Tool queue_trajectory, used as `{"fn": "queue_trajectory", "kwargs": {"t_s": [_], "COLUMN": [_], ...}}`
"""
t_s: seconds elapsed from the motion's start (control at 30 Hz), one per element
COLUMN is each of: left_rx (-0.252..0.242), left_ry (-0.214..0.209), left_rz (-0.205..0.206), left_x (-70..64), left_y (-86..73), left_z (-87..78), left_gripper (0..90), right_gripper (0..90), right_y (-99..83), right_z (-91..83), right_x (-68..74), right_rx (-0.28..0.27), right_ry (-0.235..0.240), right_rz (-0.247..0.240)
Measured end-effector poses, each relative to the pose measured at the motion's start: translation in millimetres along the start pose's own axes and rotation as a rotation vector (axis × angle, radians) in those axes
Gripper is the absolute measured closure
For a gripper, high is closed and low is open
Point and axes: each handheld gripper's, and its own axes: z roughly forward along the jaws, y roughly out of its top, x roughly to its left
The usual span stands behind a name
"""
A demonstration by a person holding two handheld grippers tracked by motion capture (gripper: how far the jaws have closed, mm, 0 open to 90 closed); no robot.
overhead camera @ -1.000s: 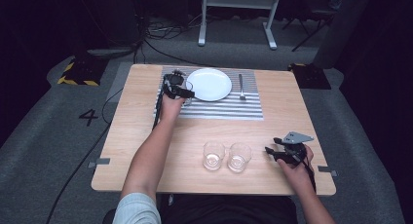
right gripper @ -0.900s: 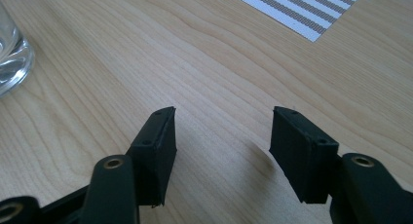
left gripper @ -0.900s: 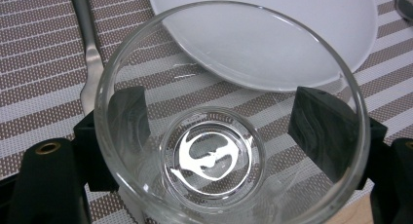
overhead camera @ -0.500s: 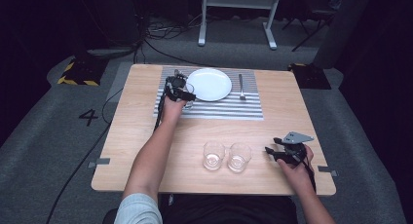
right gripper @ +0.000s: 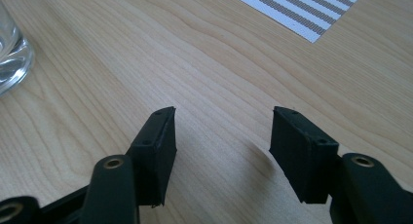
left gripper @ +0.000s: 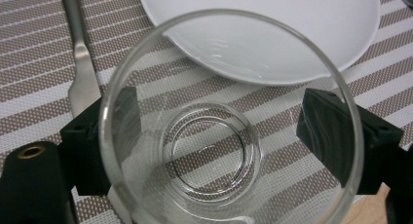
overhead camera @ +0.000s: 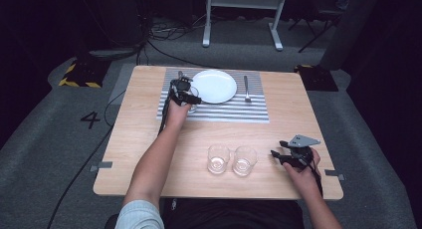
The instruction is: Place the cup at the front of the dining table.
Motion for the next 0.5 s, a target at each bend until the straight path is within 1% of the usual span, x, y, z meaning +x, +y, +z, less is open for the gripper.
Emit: {"fn": "queue_trajectory", "kwargs": {"t_s": [0.03, 0.07, 0.13, 0.23, 0.27, 0.3, 0.33, 0.37, 0.4, 0.43, 0.5], "left_rx": [-0.005, -0.023, -0.026, -0.033, -0.044, -0.044, -0.071, -0.071, -0.087, -0.087, -0.088], "left_ry": [0.005, 0.010, 0.014, 0.041, 0.045, 0.045, 0.049, 0.049, 0.051, 0.051, 0.037], "left_rz": [0.001, -0.013, -0.011, 0.029, 0.046, 0.046, 0.049, 0.049, 0.052, 0.052, 0.057], "left_x": [0.3, 0.0, -1.0, -6.5, -9.7, -9.7, -13.7, -13.7, -16.1, -16.1, -18.4], "left_y": [0.3, 0.7, 1.3, 2.3, 2.1, 2.1, 0.4, 0.4, -1.7, -1.7, -4.4], "left_z": [-1.2, -4.1, -7.3, -17.3, -24.5, -24.5, -32.6, -32.6, -40.4, -40.4, -47.1], "left_gripper": [11.6, 10.1, 9.6, 9.4, 9.3, 9.3, 9.3, 9.3, 9.4, 9.5, 9.6], "right_gripper": [43.0, 43.0, 43.0, 43.0, 43.0, 43.0, 43.0, 43.0, 43.0, 43.0, 43.1], "right_y": [0.0, 0.0, 0.0, 0.0, 0.0, 0.0, 0.0, 0.0, 0.0, 0.0, 0.0], "right_z": [0.1, 0.2, 0.1, 0.2, 0.2, 0.2, 0.3, 0.3, 0.3, 0.3, 0.3], "right_x": [0.2, 0.6, 0.9, 0.5, 0.3, 0.3, 0.1, 0.1, 0.3, 0.3, 0.7], "right_rx": [-0.001, -0.004, -0.005, -0.004, -0.002, -0.002, -0.004, -0.004, -0.003, -0.003, -0.005], "right_ry": [-0.003, -0.003, -0.003, -0.002, -0.001, -0.001, 0.003, 0.003, 0.003, 0.003, 0.003], "right_rz": [0.001, -0.002, -0.002, -0.001, 0.001, 0.001, -0.002, -0.002, -0.001, -0.001, -0.003]}}
